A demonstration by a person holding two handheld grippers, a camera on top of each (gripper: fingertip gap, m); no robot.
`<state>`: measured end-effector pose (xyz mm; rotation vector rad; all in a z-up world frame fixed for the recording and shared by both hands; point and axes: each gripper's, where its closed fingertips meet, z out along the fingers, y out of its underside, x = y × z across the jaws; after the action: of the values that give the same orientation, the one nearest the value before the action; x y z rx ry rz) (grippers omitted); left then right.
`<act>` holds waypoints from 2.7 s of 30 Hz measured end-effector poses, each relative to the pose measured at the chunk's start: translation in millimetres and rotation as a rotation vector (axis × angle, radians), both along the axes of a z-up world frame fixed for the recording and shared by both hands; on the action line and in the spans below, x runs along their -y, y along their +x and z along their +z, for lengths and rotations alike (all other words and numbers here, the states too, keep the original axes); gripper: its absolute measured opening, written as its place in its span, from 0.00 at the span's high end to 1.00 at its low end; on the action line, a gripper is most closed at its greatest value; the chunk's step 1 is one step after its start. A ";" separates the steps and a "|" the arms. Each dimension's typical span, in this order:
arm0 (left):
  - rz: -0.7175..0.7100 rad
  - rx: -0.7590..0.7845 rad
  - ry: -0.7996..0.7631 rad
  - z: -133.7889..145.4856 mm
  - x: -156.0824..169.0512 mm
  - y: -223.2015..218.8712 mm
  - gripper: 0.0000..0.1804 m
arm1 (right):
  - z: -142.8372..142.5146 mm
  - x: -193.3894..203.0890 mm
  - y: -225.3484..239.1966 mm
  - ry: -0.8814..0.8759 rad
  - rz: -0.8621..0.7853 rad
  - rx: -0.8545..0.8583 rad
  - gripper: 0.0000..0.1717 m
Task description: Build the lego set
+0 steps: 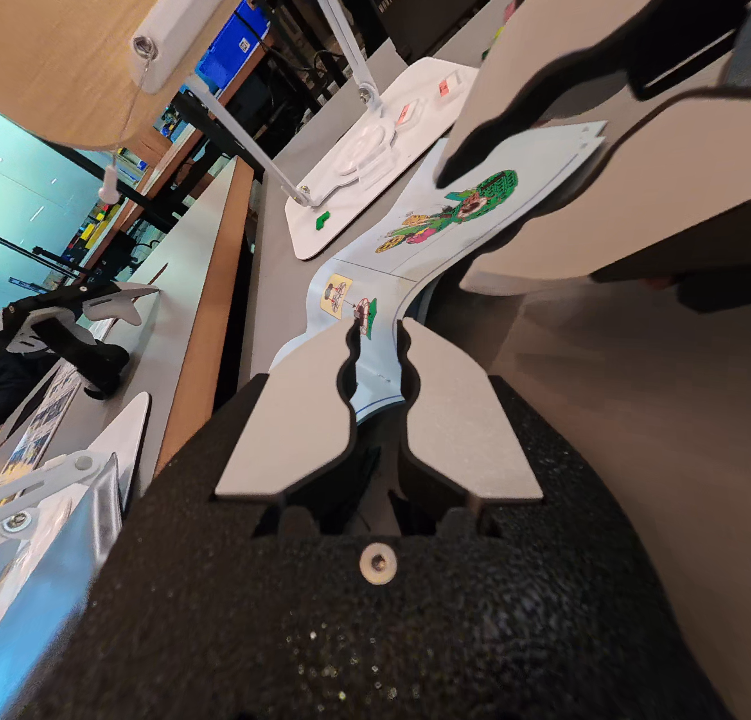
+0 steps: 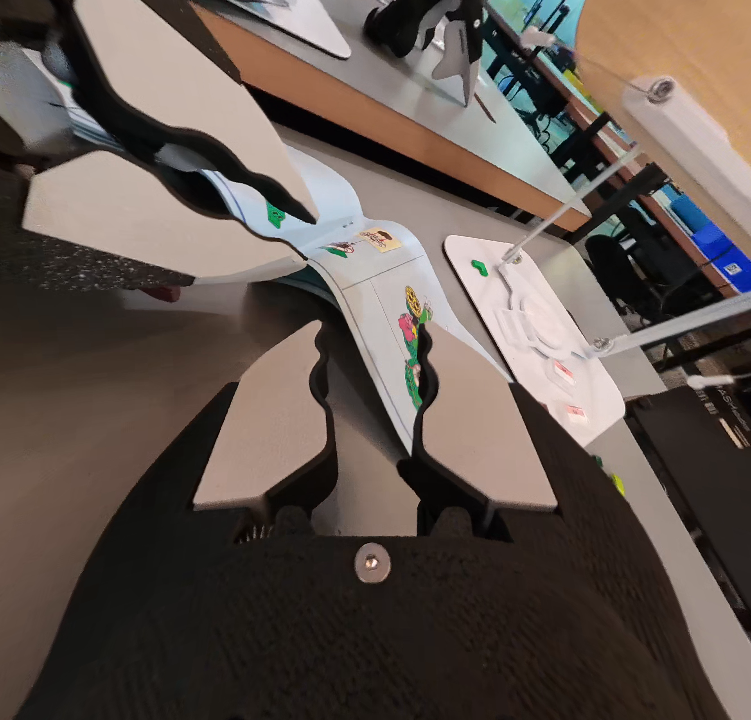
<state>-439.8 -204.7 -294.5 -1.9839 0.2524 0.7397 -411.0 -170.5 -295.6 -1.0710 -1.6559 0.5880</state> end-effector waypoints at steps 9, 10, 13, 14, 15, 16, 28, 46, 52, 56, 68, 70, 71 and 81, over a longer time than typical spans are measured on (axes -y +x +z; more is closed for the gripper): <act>0.008 0.014 0.042 5.8 3.2 -2.0 0.91 | 4.3 7.3 -17.5 0.007 0.013 -0.026 0.77; 0.008 0.015 0.045 6.3 3.5 -2.0 0.91 | 3.7 6.2 -18.2 0.018 0.008 -0.024 0.78; 0.020 0.008 0.045 6.6 5.4 -4.2 0.91 | 1.8 1.0 -20.1 0.067 -0.018 -0.018 0.78; 0.023 0.006 0.044 6.5 6.2 -5.1 0.91 | 1.9 -1.1 -20.3 0.085 -0.032 -0.021 0.78; 0.022 0.011 0.044 6.0 6.6 -5.0 0.91 | 3.2 -3.4 -20.2 0.107 -0.049 -0.029 0.78; 0.023 0.015 0.043 5.6 6.9 -5.1 0.91 | 5.0 -5.6 -20.0 0.132 -0.065 -0.042 0.78; -0.021 0.037 0.008 2.3 -15.5 0.2 0.84 | 12.5 -12.5 -15.9 0.163 -0.093 -0.111 0.80; 0.034 0.030 0.068 7.0 -13.4 -15.8 0.86 | 10.3 -29.0 -9.3 0.182 -0.131 -0.094 0.80; 0.050 0.038 0.086 7.1 -6.9 -18.8 0.86 | 0.4 -45.8 -17.8 0.444 -0.222 0.011 0.87; 0.061 0.011 0.101 10.7 -2.9 -19.8 0.84 | 7.7 -42.2 -18.0 0.518 -0.238 0.002 1.00; -0.114 -0.057 0.060 7.9 18.0 45.5 0.99 | -1.0 0.5 47.8 0.579 -0.184 0.127 1.00; -0.145 -0.001 0.011 0.7 26.5 65.4 1.00 | -6.8 13.1 64.0 0.546 -0.161 0.168 1.00; -0.155 0.012 0.012 0.8 31.1 73.6 1.00 | -7.9 20.6 72.5 0.504 -0.154 0.171 1.00; -0.099 0.303 0.170 15.2 56.2 120.6 1.00 | 38.2 79.7 183.8 0.224 -0.080 0.064 0.76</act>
<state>-319.2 -260.9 -279.3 -1.8756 0.1020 0.3772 -227.2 -250.2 -257.4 -0.9946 -1.6818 0.3100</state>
